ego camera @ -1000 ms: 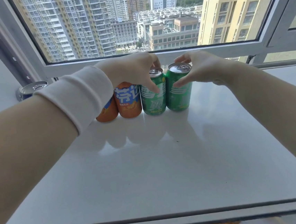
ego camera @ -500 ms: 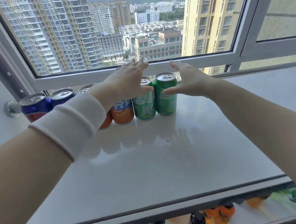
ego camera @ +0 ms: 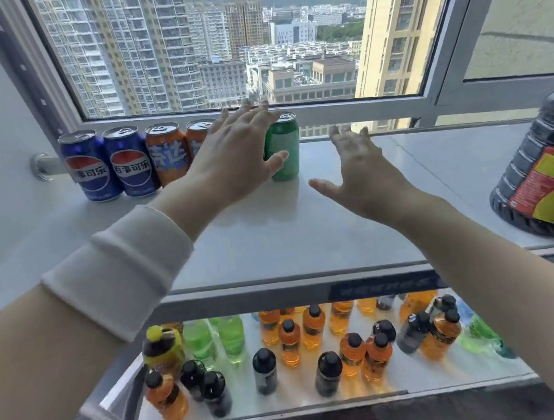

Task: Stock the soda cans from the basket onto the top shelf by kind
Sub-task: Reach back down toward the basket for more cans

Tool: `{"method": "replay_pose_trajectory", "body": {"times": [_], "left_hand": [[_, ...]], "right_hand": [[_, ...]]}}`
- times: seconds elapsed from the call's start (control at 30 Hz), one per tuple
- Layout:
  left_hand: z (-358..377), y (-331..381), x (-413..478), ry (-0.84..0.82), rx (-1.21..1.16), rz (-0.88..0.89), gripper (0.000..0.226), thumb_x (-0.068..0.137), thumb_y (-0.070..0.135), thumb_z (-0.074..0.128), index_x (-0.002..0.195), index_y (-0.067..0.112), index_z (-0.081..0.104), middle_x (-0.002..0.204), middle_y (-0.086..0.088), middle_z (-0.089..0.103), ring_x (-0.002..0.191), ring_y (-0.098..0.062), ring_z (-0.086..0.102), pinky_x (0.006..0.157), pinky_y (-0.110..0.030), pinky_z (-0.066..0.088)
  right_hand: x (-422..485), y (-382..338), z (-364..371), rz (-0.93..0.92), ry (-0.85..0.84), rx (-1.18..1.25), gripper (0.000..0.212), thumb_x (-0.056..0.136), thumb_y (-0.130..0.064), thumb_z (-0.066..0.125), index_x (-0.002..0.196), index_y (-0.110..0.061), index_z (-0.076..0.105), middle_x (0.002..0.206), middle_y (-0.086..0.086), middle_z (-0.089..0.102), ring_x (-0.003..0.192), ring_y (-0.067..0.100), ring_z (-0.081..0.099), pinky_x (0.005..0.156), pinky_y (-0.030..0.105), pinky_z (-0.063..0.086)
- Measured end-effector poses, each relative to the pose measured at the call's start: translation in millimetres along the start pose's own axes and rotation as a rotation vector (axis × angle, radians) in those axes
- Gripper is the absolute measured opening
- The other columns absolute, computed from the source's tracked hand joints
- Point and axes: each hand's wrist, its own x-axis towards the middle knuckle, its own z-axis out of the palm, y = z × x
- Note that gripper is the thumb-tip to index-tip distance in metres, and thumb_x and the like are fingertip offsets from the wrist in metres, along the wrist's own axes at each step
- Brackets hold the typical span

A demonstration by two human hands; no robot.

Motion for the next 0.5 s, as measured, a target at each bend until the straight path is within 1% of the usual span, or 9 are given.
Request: {"method": "replay_pose_trajectory", "body": {"times": [0.17,0.33,0.5], "left_hand": [[10,47,-59,-0.003,-0.003,-0.117,0.061,0.091,0.036,0.052,0.144,0.019,0.028,0.153,-0.003,0.027,0.144,-0.019,0.017,0.117,-0.036,0.009],[19,83,-119,-0.052,0.007,-0.17,0.059,0.092,0.033,0.051,0.144,0.014,0.03,0.153,-0.007,0.026,0.143,-0.024,0.018,0.117,-0.037,0.011],[30,107,-177,-0.078,-0.022,-0.21,0.056,0.092,0.034,0.051,0.141,0.013,0.034,0.147,-0.01,0.038,0.137,-0.025,0.032,0.114,-0.038,0.022]], "right_hand": [[-74,19,-5,-0.121,-0.016,0.014,0.081,0.09,-0.042,0.051,0.149,-0.01,0.005,0.158,0.011,0.006,0.146,0.028,-0.004,0.118,0.043,0.005],[-138,28,6,-0.167,-0.03,0.093,0.077,0.091,-0.038,0.052,0.148,-0.007,0.011,0.157,0.013,0.013,0.146,0.027,0.001,0.119,0.044,0.006],[-197,30,32,-0.168,-0.065,0.124,0.074,0.092,-0.039,0.05,0.147,-0.005,0.015,0.156,0.013,0.017,0.146,0.025,0.004,0.119,0.04,0.008]]}}
